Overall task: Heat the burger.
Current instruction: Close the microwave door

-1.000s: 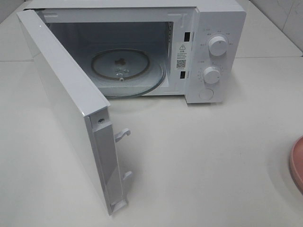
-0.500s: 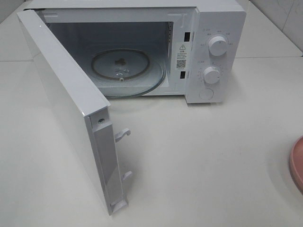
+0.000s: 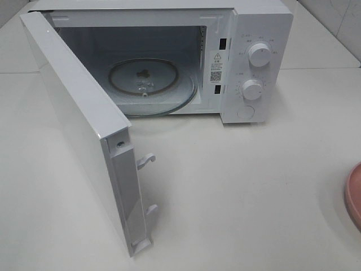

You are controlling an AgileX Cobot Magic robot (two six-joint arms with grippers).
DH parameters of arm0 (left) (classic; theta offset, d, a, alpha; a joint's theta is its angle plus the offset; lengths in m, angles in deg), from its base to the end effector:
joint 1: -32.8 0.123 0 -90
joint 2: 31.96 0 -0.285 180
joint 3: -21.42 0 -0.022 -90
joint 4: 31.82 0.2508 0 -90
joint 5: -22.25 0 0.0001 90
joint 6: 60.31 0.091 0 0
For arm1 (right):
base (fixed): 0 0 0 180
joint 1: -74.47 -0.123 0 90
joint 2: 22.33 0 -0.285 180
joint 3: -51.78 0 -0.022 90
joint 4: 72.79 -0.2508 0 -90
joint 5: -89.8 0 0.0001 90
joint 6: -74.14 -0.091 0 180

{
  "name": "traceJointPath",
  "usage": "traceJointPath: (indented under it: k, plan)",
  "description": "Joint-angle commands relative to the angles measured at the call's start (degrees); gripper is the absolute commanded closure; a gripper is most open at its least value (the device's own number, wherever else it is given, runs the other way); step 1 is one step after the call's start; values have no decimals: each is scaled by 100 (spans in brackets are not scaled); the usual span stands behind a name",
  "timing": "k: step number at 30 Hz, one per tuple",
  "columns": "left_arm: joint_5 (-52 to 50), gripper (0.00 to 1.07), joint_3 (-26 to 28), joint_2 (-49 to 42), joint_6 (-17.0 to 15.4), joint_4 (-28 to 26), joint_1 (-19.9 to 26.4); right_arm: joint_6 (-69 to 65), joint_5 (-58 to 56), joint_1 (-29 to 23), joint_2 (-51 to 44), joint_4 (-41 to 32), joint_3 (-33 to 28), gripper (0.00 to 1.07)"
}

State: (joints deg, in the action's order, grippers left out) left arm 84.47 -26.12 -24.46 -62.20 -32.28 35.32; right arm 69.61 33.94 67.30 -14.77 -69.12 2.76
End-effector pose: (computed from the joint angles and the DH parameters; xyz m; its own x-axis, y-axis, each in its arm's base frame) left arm -0.0087 -0.0010 0.2802 -0.4559 -0.0568 -0.8882 -0.0544 0.9979 -0.0359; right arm -0.0007 -0.0050 0.2823 -0.3808 -0.0046 -0.9247 -0.0597 0.9980 0.0197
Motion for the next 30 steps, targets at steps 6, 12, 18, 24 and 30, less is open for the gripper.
traceJointPath:
  k: [6, 12, 18, 24, 30]
  plan:
    - [-97, 7, -17, -11, 0, -6, 17, -29, 97, 34, -172, -23, 0, 31]
    - [-97, 7, -17, -11, -6, 11, 17, -29, 97, 34, -172, -23, 0, 31]
    - [-97, 7, -17, -11, -29, 46, 17, -29, 97, 34, -172, -23, 0, 31]
    - [-361, 18, 132, -11, -292, 6, 17, -29, 97, 34, -172, -23, 0, 31]
    - [-1536, 98, 97, 40, -286, 138, 17, -29, 97, 34, -172, -23, 0, 31]
